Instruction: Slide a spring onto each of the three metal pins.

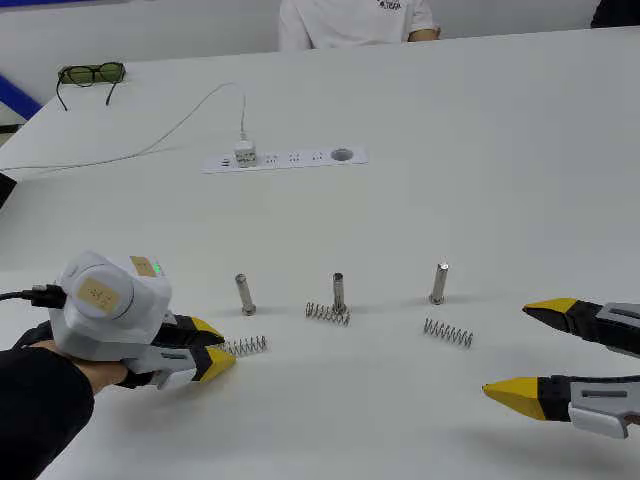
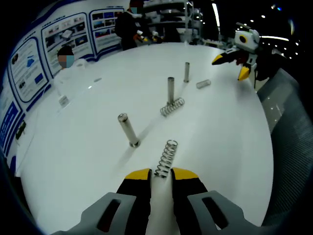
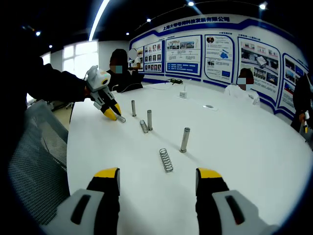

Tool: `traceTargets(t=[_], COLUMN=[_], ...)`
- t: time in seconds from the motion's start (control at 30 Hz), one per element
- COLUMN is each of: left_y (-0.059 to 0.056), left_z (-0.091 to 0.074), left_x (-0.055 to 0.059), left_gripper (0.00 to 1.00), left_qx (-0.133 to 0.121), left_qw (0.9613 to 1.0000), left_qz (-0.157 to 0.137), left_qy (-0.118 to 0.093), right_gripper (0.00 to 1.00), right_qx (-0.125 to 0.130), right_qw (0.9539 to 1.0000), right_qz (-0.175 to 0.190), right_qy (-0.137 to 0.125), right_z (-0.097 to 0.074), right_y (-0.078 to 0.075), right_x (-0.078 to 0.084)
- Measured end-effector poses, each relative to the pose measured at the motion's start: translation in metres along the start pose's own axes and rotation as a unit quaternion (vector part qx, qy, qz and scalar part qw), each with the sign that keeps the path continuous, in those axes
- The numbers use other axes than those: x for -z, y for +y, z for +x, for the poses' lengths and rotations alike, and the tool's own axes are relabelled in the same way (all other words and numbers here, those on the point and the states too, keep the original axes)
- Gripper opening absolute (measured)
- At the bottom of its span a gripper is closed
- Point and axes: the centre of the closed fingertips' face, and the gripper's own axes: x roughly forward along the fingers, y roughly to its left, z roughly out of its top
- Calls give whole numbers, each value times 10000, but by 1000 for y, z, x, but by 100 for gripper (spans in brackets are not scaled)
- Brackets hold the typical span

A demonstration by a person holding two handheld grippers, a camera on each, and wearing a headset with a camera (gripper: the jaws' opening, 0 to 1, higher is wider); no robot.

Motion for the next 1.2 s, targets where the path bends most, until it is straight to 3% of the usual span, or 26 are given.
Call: traceTargets(t=[0.37, 0.87, 1.07, 1.2], left_y=[0, -12, -11, -17], left_z=[-4, -15, -14, -16], left_x=[-3, -26, -29, -37], left_gripper=[12, 10, 10, 10], left_qx=[-41, 4, 23, 76], left_qw=[10000, 9994, 9992, 9987], left_qz=[77, 270, 352, 429], left_qy=[-7, -200, -209, -246], right_gripper=[64, 62, 60, 59], right_qx=[13, -72, -151, -227], right_qw=[10000, 9997, 9992, 9983], right_qz=[-38, -221, -361, -502], right_qy=[-24, -83, -122, -164], right_z=[-2, -4, -4, -4], right_y=[0, 7, 13, 18], right_x=[-3, -18, -29, -39])
